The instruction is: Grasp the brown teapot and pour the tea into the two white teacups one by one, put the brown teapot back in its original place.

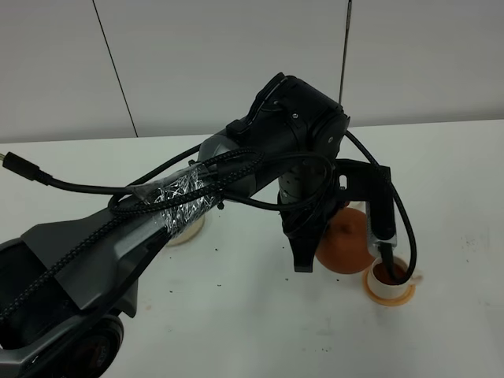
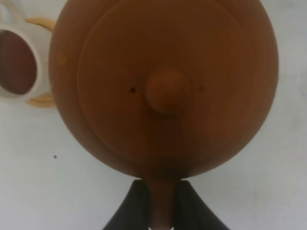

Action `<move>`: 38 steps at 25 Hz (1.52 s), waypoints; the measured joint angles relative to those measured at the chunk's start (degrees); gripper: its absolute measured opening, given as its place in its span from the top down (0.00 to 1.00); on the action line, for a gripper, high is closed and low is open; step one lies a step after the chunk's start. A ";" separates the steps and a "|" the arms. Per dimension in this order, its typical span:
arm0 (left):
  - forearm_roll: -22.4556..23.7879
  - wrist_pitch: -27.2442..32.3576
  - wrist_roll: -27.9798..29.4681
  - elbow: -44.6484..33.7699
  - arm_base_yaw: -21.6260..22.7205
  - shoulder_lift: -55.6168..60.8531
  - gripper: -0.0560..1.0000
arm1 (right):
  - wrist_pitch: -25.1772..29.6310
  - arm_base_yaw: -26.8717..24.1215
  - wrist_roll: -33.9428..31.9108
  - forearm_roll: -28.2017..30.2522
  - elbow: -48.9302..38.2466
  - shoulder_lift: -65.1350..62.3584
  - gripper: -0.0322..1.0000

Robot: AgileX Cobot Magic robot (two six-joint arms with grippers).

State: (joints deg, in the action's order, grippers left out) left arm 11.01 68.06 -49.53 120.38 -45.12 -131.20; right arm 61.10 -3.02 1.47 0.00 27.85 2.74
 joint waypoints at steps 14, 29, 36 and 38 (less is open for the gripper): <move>1.32 0.00 3.67 -0.33 0.36 0.70 0.79 | 0.00 0.00 0.00 0.00 0.00 0.00 0.74; 2.66 -0.06 10.53 -24.44 13.84 19.40 0.79 | 0.00 0.00 0.00 0.00 0.00 0.00 0.74; 2.72 -0.32 15.08 -33.59 21.91 23.46 0.79 | 0.00 0.00 0.00 0.00 0.00 0.00 0.74; 2.72 -1.22 16.20 -35.11 23.52 24.17 0.79 | 0.00 0.00 0.00 0.00 0.00 0.00 0.74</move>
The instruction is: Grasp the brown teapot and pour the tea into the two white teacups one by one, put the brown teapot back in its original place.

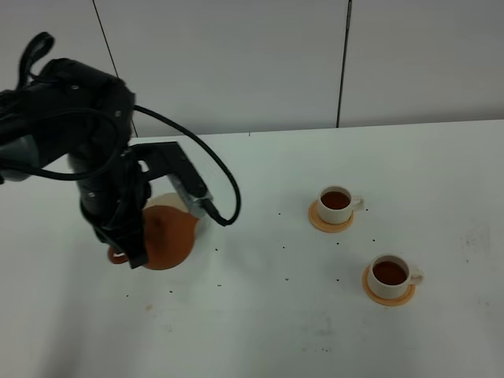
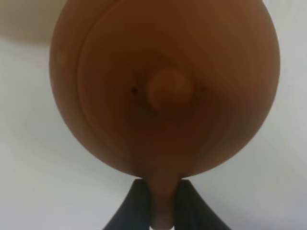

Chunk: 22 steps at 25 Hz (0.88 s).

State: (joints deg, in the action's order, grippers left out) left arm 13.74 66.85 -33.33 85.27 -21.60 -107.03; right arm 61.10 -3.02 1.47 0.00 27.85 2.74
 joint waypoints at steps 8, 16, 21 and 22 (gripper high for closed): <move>-0.11 -10.25 3.95 -3.12 6.62 0.51 0.79 | 0.00 0.00 0.00 0.00 0.00 0.00 0.74; -0.12 -17.01 7.55 -3.19 9.08 -3.81 0.79 | 0.00 0.00 0.00 0.00 0.00 0.00 0.74; -1.54 -21.24 9.08 -3.19 9.08 -7.53 0.79 | 0.00 0.00 0.00 0.00 0.00 0.00 0.74; -2.14 -22.06 9.25 -3.24 9.08 -7.87 0.79 | 0.00 0.00 0.00 0.00 0.00 0.00 0.74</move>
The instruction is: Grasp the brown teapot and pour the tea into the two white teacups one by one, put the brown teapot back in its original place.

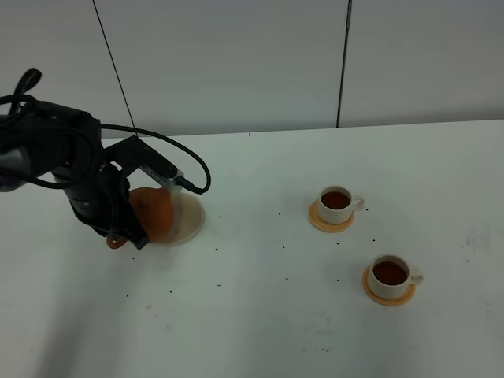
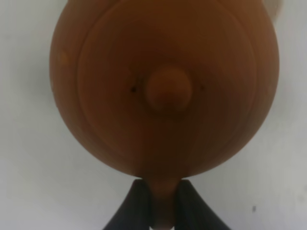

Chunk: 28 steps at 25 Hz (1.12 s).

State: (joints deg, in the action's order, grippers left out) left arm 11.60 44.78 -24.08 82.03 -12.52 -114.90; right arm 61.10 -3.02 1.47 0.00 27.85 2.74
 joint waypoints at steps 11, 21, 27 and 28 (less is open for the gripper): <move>-2.26 -4.01 2.53 0.00 0.00 -0.96 0.79 | 0.00 0.00 0.00 0.00 0.00 0.00 0.74; -3.83 -5.72 3.86 0.00 -0.89 -1.66 0.79 | 0.00 0.00 0.00 0.00 0.00 0.00 0.74; -3.61 -4.42 4.63 0.71 -1.90 -3.65 0.79 | 0.00 0.00 0.00 0.00 0.00 0.00 0.74; -3.65 -4.53 4.75 0.76 -2.00 -3.65 0.79 | 0.00 0.00 0.00 0.00 0.00 0.00 0.74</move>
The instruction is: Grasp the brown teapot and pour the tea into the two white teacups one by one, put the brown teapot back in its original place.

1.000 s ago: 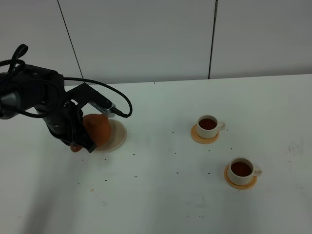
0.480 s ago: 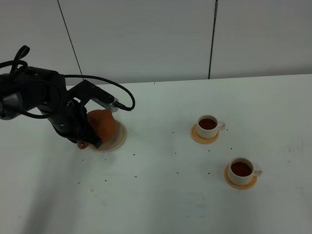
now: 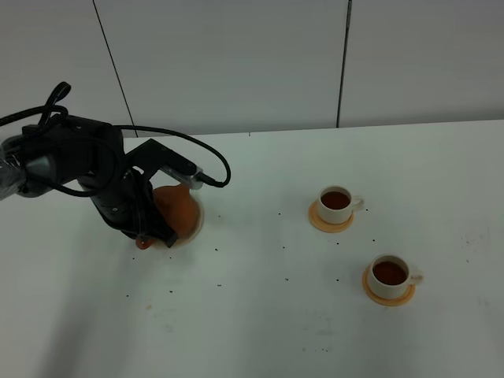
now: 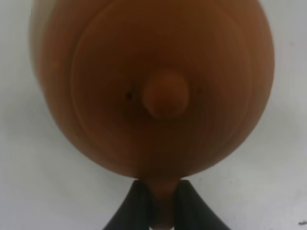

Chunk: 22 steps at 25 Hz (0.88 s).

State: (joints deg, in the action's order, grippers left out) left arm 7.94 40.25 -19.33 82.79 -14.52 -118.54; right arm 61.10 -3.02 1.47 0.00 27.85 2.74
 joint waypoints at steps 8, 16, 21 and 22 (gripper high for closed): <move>0.00 -0.14 0.75 0.07 -0.07 0.00 0.79 | 0.00 0.00 0.00 0.00 0.00 0.00 0.74; 1.14 0.73 1.77 1.62 -0.19 -0.11 0.79 | 0.00 0.00 0.00 0.00 0.00 0.00 0.74; 2.62 1.02 2.73 1.62 -0.09 -0.11 0.79 | 0.00 0.00 0.00 0.00 0.00 0.00 0.74; 2.62 1.02 2.85 1.62 0.01 -0.11 0.79 | 0.00 0.00 0.00 0.00 0.00 0.00 0.74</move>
State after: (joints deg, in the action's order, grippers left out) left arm 10.56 41.27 -16.49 84.41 -14.52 -118.65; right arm 61.10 -3.02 1.47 0.00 27.85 2.74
